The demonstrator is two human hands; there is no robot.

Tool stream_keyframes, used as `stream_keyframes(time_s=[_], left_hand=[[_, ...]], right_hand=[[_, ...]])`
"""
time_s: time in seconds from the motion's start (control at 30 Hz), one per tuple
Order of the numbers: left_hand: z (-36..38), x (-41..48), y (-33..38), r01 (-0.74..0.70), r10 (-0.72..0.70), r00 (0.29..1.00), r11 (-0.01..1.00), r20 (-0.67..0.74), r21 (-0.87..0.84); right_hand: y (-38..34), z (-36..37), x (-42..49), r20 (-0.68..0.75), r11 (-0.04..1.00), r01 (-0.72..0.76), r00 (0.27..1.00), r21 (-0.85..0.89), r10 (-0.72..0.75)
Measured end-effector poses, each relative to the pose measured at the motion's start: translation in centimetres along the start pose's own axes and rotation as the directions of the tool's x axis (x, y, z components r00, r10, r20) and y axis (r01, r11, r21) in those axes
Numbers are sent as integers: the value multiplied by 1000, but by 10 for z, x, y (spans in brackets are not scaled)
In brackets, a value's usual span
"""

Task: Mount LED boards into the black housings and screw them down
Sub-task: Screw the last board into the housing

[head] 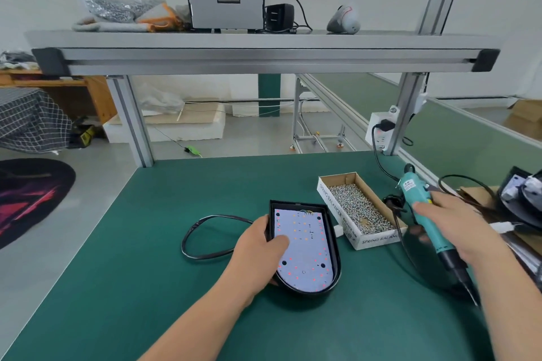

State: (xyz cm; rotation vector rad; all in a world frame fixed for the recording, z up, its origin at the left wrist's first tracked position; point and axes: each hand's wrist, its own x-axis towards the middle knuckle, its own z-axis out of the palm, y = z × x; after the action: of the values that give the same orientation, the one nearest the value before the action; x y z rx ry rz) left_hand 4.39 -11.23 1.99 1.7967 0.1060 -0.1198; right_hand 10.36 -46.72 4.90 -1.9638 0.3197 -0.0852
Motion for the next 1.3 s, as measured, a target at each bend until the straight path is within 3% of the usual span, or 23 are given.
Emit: stream_keyframes(time_s=[0.13,0.27,0.33,0.43,0.53,0.63,0.73,0.83,0.97,1.03,1.1,1.17,1.3], left_hand=[[-1,1,0,0,0,1000,999,3,-33],[-1,2,0,5,-4,1000,997,14,-76],[-2,2,0,12,-9,1000,994,29,-112],[-2,2,2,6,-1,999,989,33,-148],[-2,1,2,2,3,999,986,32,-166],[-1,1,2,-27,30,999,984,18,-177],[0,1,3,-58,56,998,976,-16,-209],[-1,3,1,-93,82,995,960,-52,-266],[-2,4,0,-102,99,995,945,-26,-310],[-2,3,7,-56,55,998,927,-12,-370],[-6,6,11,37,-41,999,851,4,-524],[-14,11,11,35,-48,999,771,-4,-635],[-23,11,13,-48,2,998,701,-66,-711]], right_hand=[[-2,1,-2,28,948,74,997,-309,-69],[-9,2,-6,28,710,114,991,-695,-131],[-9,2,-7,19,610,86,993,-788,-117],[-7,5,-8,-26,561,88,981,-823,-192],[-11,22,-16,-130,636,229,875,-737,-466],[-31,52,-39,-157,749,429,808,-505,-569],[-45,85,-62,25,825,479,868,-299,-495],[-45,111,-69,246,811,492,868,-316,-431],[-46,123,-75,378,932,361,861,21,-342],[-46,123,-77,343,918,396,858,36,-383],[-46,122,-79,302,891,454,853,-26,-426],[-44,121,-80,287,870,492,835,-9,-469],[-42,120,-91,282,746,663,705,67,-651]])
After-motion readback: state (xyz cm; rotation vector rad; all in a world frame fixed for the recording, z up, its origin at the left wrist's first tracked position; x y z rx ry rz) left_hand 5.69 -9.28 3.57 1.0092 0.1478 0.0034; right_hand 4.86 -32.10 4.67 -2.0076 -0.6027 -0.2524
